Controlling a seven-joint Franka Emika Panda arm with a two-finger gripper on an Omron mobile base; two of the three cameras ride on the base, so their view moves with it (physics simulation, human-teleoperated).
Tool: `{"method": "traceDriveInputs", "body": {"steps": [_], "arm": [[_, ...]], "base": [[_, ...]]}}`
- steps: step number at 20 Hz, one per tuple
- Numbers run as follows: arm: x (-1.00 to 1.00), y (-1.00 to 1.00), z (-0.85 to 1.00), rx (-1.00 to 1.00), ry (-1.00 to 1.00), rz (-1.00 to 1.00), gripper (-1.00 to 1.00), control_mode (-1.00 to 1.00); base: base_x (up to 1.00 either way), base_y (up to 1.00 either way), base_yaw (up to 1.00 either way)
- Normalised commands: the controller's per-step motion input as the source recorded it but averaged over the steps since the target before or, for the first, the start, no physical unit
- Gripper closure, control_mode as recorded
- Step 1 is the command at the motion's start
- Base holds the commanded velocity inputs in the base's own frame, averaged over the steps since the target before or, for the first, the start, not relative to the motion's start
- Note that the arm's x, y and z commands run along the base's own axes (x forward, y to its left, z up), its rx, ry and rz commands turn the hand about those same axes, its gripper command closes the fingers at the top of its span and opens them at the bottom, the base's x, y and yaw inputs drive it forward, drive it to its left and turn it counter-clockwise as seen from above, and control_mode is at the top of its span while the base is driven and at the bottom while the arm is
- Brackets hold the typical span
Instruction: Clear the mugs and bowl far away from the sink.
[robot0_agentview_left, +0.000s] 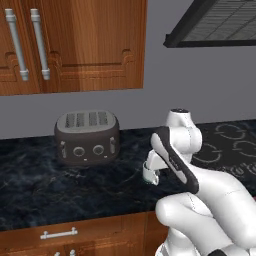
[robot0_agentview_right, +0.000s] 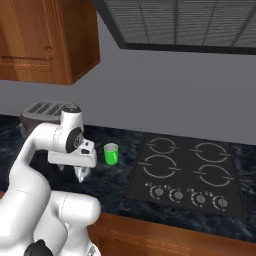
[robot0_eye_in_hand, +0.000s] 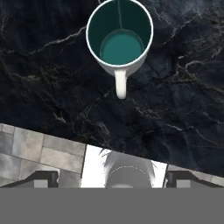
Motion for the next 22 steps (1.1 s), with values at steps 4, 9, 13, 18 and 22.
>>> {"method": "traceDriveInputs", "body": {"steps": [4, 9, 13, 18, 22], "arm": [[-0.68, -0.24, 1.00, 0.00, -0.06, 0.00, -1.00, -1.00], [-0.68, -0.13, 1.00, 0.00, -0.11, 0.00, -1.00, -1.00], [-0.69, 0.00, 0.89, 0.00, -0.09, 0.00, -1.00, -1.00], [-0.47, 0.01, 0.50, -0.01, -0.13, 0.00, -1.00, -1.00], [-0.26, 0.03, 0.15, -0.01, -0.12, 0.00, -1.00, -1.00]], "base": [[0.00, 0.00, 0.00], [0.00, 0.00, 0.00], [0.00, 0.00, 0.00], [0.00, 0.00, 0.00], [0.00, 0.00, 0.00]]}}
